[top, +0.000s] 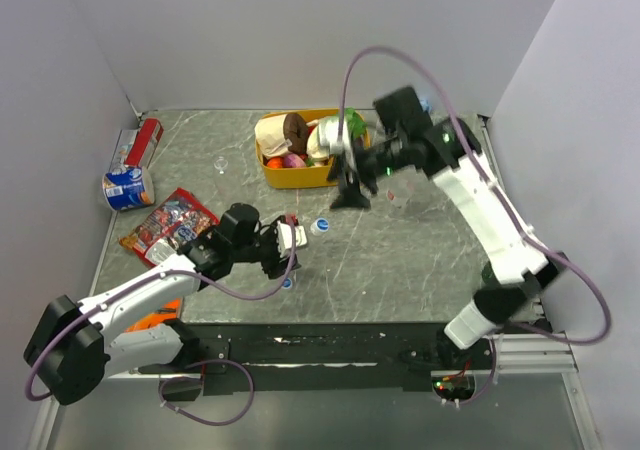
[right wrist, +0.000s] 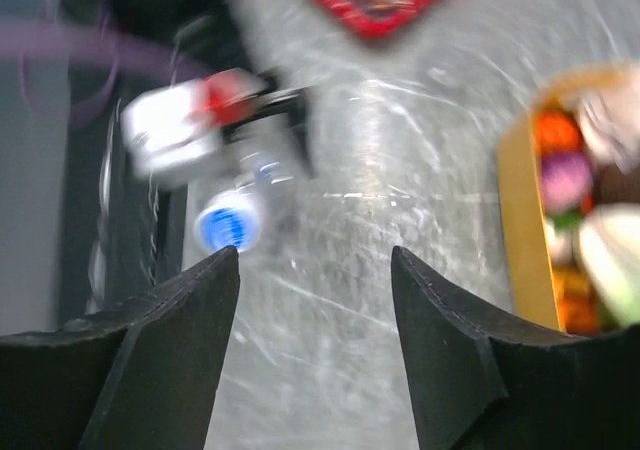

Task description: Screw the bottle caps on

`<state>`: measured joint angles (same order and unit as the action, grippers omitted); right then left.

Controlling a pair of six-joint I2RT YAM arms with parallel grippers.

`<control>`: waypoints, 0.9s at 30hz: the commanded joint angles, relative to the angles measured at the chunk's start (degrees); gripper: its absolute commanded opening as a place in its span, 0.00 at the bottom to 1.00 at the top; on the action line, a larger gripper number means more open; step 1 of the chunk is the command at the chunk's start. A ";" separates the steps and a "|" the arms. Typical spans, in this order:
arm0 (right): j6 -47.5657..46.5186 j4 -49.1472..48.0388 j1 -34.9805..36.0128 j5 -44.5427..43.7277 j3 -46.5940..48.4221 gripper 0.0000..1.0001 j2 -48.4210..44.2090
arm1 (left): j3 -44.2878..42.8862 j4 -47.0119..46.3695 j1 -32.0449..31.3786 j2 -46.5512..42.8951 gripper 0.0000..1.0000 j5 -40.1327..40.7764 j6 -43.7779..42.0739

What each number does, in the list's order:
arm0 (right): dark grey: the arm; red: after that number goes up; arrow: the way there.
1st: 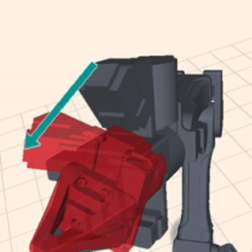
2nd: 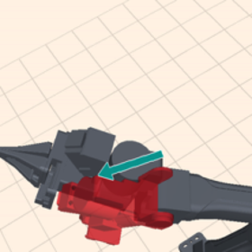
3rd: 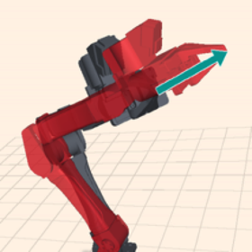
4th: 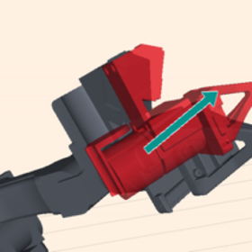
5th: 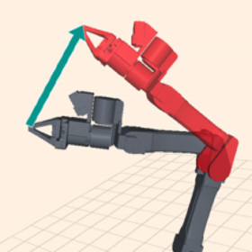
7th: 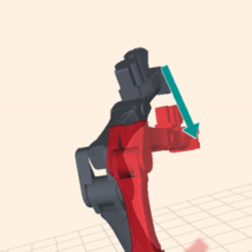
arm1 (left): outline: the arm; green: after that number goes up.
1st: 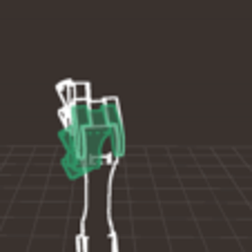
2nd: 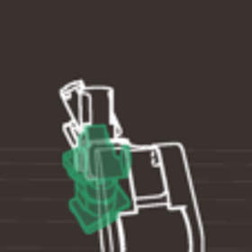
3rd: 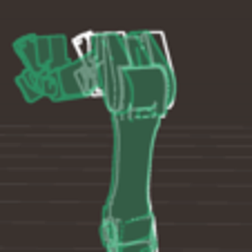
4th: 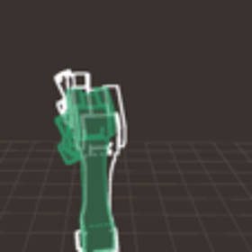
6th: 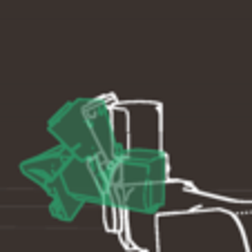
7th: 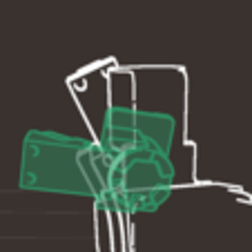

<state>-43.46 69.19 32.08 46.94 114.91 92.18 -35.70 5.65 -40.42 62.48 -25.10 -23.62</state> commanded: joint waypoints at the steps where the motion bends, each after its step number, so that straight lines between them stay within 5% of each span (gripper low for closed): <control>1: -29.29 4.20 6.06 -2.89 -10.83 0.70 -9.99 | -6.47 9.01 1.48 2.12 0.01 -10.30 -13.98; 4: -39.30 3.41 9.22 -6.68 -16.37 0.70 -13.16 | -8.58 12.54 1.58 3.26 0.01 -10.67 -17.86; 18: -43.55 -3.36 15.30 -8.09 -23.59 0.65 -15.63 | -12.63 16.06 1.58 4.23 0.01 -10.84 -21.21; 27: -41.36 -2.48 16.00 -7.92 -21.84 0.42 -13.43 | -13.16 15.80 1.58 4.06 0.01 -11.02 -21.39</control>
<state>-86.13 67.81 47.75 38.44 91.39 78.22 -46.44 21.98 -39.03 66.54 -33.41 -43.75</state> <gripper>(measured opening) 0.458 0.654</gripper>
